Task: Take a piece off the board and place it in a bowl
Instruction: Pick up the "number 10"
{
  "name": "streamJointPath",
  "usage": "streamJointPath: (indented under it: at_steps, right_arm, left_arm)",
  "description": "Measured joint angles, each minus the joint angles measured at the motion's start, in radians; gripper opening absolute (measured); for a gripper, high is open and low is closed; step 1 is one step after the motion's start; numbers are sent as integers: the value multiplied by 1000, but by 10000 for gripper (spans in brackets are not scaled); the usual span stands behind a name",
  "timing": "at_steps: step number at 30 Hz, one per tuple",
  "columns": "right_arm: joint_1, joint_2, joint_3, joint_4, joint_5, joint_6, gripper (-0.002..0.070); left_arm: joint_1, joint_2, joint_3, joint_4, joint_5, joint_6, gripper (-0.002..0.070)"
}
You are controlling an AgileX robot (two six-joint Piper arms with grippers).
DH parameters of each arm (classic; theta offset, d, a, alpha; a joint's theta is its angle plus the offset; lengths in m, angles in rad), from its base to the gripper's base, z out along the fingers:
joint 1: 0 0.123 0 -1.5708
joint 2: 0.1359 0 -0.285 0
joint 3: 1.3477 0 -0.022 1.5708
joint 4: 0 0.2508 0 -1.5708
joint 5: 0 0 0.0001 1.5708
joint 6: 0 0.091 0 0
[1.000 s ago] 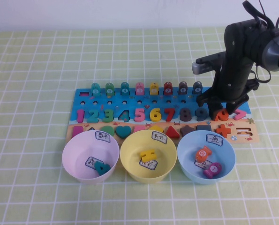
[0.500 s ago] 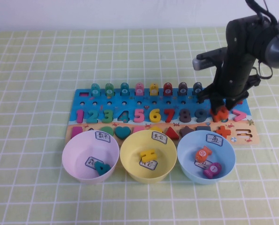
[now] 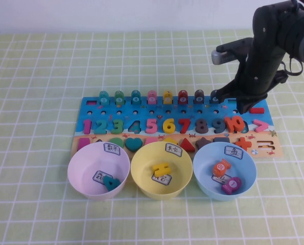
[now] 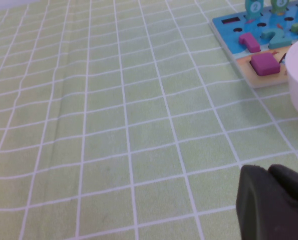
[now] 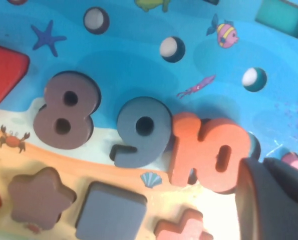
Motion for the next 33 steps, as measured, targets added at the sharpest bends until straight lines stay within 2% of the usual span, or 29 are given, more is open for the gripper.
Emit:
streamJointPath:
  at_steps: [3, 5, 7, 9, 11, 18, 33]
  right_arm:
    - [0, -1, 0, 21, 0, -29, 57]
    - [0, -1, 0, 40, 1, -44, 152]
    - [0, -1, 0, 63, 1, -66, 289]
    - [0, -1, 0, 72, 1, -75, 390]
    - [0, -1, 0, 74, 1, -77, 434]
    - [0, 28, 2, 74, 1, -79, 402]
    - [0, 74, 2, 42, 1, -100, 399]
  left_arm:
    - [0, 0, 0, 0, 0, 0, -4]
    - [0, 0, 0, 0, 0, 0, -4]
    - [0, 0, 0, 0, 0, 0, -4]
    - [0, 0, 0, 0, 0, 0, -4]
    - [0, 0, 0, 0, 0, 0, -5]
    - [0, 0, 0, 0, 0, 0, -4]
    - [0, 0, 0, 0, 0, 0, -4]
